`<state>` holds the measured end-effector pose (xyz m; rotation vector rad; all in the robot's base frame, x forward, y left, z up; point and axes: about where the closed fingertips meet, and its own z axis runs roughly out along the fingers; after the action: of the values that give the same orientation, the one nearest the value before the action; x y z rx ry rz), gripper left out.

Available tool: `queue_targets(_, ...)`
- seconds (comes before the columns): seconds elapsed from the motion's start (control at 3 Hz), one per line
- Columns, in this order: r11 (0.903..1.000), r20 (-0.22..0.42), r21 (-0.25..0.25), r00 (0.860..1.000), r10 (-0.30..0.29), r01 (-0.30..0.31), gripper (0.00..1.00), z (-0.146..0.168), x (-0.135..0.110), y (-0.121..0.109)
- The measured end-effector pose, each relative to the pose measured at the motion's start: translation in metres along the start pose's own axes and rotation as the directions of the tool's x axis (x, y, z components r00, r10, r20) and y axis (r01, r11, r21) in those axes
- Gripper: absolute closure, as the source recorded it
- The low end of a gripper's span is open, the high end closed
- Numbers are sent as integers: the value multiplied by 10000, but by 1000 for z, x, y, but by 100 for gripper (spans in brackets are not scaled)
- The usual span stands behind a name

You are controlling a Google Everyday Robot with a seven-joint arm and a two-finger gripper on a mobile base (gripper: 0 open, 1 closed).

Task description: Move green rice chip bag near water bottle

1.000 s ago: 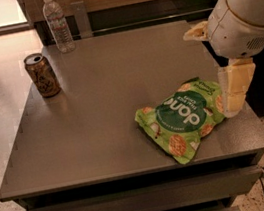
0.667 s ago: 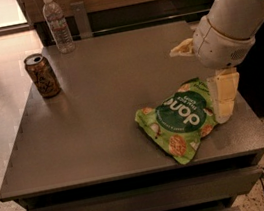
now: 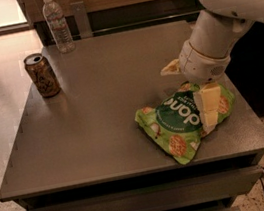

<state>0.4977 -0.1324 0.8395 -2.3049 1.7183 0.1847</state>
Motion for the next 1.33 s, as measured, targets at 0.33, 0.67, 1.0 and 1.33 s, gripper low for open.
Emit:
queue_targets(0.33, 9999, 233, -87, 9997, 84, -82, 22, 20, -6, 11)
queue_targets(0.67, 9999, 218, -92, 9997, 68, -66, 46, 20, -7, 11)
queue_targets(1.0, 10000, 209, -84, 9998, 55, -53, 69, 20, -8, 11)
queue_targets(1.33, 10000, 204, -79, 9998, 47, -46, 93, 19, -8, 12)
